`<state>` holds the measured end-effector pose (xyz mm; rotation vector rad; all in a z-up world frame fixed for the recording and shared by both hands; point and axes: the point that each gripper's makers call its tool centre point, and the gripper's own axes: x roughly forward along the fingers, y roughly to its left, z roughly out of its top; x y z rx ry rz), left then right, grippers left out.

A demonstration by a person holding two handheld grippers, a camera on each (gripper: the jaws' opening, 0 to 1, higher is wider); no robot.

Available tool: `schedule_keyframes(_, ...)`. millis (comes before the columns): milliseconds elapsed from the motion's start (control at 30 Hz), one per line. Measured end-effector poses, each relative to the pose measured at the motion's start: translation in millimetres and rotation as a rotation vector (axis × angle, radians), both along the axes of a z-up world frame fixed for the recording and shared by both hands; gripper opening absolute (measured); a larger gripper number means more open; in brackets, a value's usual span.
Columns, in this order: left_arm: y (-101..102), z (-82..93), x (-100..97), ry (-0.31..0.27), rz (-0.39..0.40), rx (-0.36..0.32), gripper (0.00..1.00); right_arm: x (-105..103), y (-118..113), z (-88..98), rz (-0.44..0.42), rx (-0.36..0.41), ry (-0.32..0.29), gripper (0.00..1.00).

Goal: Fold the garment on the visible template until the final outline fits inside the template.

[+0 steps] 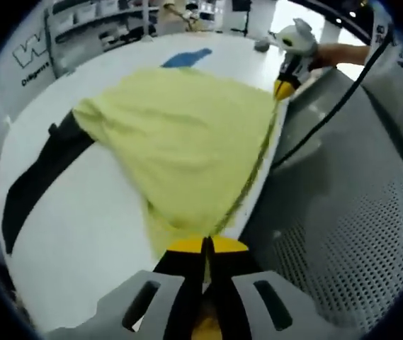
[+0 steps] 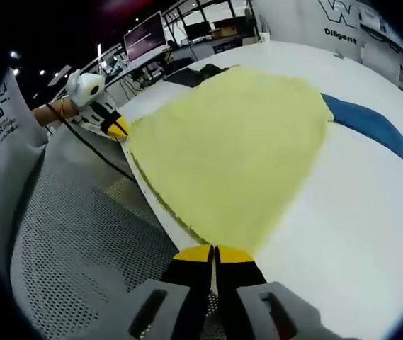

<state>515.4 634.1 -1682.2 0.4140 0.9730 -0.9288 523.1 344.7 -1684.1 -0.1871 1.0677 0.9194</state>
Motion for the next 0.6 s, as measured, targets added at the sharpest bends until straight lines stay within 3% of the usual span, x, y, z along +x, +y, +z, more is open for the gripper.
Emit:
schedule_keyframes(100,-0.1,1.6,0.2,0.002,0.010,-0.013,0.00,-2.6,-3.7,-1.9,0.023,-0.021,0.008,0.00)
schedule_keyframes(300,2.0,0.9,3.2,0.020,0.033,-0.038,0.00,0.4,-9.1,1.6,-0.050,0.028,0.028,0.00)
schedule_keyframes(600,2.7,0.9,0.7,0.021,0.053,-0.047,0.00,-3.4,-20.9,-1.7,-0.080,0.009,0.041,0.00)
